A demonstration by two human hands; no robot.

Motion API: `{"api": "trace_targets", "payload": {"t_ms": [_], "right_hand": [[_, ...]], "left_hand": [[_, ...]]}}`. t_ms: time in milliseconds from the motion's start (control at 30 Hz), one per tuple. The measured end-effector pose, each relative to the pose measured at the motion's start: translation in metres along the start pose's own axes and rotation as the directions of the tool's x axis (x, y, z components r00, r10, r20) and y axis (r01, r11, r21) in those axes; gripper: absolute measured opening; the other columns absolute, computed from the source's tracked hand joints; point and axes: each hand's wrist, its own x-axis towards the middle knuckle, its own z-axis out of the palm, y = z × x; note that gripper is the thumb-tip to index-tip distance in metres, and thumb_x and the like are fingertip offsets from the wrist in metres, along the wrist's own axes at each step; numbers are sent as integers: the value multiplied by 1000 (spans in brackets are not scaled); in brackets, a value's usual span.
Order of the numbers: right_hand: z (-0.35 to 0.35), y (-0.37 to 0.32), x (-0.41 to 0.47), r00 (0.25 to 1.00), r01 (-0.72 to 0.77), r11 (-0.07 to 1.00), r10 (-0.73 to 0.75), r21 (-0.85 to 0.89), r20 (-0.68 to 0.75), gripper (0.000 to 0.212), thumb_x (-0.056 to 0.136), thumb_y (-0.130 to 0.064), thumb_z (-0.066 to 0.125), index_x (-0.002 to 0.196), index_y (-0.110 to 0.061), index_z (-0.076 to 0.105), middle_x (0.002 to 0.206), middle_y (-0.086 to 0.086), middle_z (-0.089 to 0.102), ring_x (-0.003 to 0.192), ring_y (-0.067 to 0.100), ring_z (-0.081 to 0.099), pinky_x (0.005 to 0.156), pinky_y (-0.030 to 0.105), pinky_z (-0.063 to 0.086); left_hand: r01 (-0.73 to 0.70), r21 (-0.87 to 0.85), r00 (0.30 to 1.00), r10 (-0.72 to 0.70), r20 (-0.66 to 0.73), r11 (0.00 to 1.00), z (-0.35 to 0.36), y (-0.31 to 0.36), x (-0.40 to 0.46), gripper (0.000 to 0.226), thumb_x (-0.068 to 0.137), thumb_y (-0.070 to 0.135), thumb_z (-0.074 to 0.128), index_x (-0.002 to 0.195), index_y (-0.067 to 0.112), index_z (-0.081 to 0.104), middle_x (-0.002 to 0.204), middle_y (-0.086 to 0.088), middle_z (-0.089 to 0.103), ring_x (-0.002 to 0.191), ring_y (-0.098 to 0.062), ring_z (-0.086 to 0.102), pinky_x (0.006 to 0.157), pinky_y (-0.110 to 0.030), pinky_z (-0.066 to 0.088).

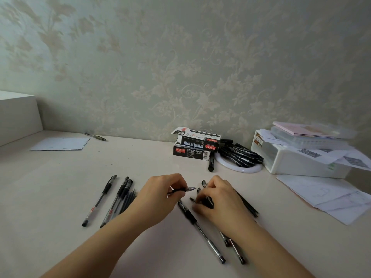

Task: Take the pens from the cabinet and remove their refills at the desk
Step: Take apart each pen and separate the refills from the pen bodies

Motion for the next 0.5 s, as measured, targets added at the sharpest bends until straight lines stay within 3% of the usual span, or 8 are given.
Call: {"api": "trace_targets", "payload": {"t_ms": [233, 300, 500], "right_hand": [[-4, -2, 2, 997, 15, 999, -12, 46, -72, 14, 97, -36, 55, 99, -25, 63, 101, -13, 57, 96, 10, 45, 83, 26, 43], [-9, 0, 2, 996, 14, 996, -6, 94, -86, 11, 97, -35, 55, 97, -26, 61, 94, -16, 60, 91, 9, 46, 80, 27, 43], [-12, 0, 1, 995, 97, 975, -90, 199, -41, 6, 94, -30, 61, 96, -27, 66, 89, -13, 60, 88, 8, 52, 80, 29, 46]], "left_hand": [[-2, -7, 1000, 2, 27, 1000, 0, -4, 1, 14, 87, 20, 65, 88, 33, 65, 80, 21, 66, 75, 1, 58, 66, -9, 42], [-15, -9, 999, 15, 32, 1000, -1, -5, 1, 14, 87, 20, 65, 89, 34, 65, 82, 20, 67, 76, -1, 59, 70, -15, 46], [-82, -16, 996, 83, 41, 997, -3, -3, 1, 16, 86, 17, 66, 87, 33, 65, 80, 20, 62, 78, -2, 57, 68, -9, 41]]}}
